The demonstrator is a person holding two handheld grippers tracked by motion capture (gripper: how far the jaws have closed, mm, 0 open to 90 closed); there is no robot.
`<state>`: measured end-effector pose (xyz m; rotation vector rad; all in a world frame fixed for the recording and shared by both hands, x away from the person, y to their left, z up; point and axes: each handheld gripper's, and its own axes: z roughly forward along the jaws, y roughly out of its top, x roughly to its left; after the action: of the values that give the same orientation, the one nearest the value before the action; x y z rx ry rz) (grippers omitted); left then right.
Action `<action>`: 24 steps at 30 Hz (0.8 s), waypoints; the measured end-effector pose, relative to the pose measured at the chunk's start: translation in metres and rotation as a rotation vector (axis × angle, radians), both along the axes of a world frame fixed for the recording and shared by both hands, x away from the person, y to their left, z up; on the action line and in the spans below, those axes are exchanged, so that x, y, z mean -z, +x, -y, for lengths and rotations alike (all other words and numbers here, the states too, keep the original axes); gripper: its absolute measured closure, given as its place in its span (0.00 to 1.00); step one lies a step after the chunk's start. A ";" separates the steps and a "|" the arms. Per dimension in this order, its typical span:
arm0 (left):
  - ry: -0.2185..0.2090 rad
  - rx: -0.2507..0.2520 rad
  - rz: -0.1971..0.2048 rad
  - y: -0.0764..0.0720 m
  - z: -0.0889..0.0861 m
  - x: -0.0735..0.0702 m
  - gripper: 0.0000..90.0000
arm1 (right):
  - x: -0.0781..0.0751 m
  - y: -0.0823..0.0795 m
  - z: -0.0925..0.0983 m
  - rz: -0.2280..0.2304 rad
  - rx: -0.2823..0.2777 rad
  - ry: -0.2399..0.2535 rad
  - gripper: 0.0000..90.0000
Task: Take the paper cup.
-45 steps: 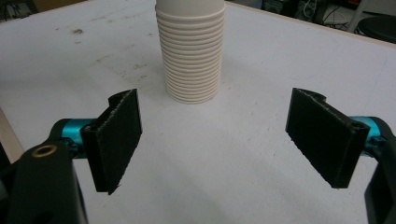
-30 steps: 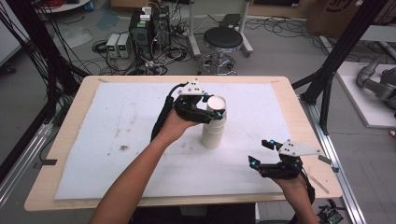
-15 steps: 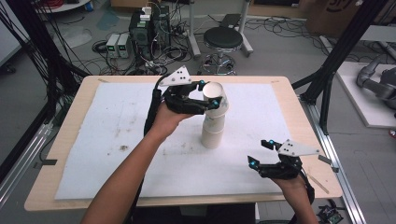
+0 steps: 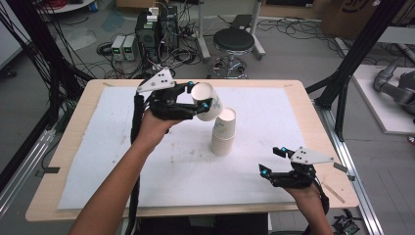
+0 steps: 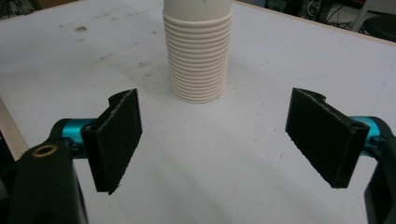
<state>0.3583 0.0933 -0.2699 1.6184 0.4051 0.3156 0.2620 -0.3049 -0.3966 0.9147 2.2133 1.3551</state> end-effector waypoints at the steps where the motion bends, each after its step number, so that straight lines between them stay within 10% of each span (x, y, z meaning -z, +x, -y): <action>1: 0.000 -0.020 -0.009 -0.002 -0.011 0.005 0.40 | 0.000 0.000 0.000 0.001 -0.004 -0.005 0.21; 11: 0.017 -0.079 -0.040 -0.019 -0.057 0.032 0.40 | 0.003 0.005 -0.007 -0.022 -0.023 -0.014 0.21; 24: 0.049 -0.098 -0.061 -0.035 -0.074 0.062 0.40 | 0.004 0.005 -0.012 -0.026 -0.032 -0.014 0.21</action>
<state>0.3235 0.1675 -0.3323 1.6623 0.5280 0.3538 0.2669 -0.2932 -0.4009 0.9004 2.2638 1.3474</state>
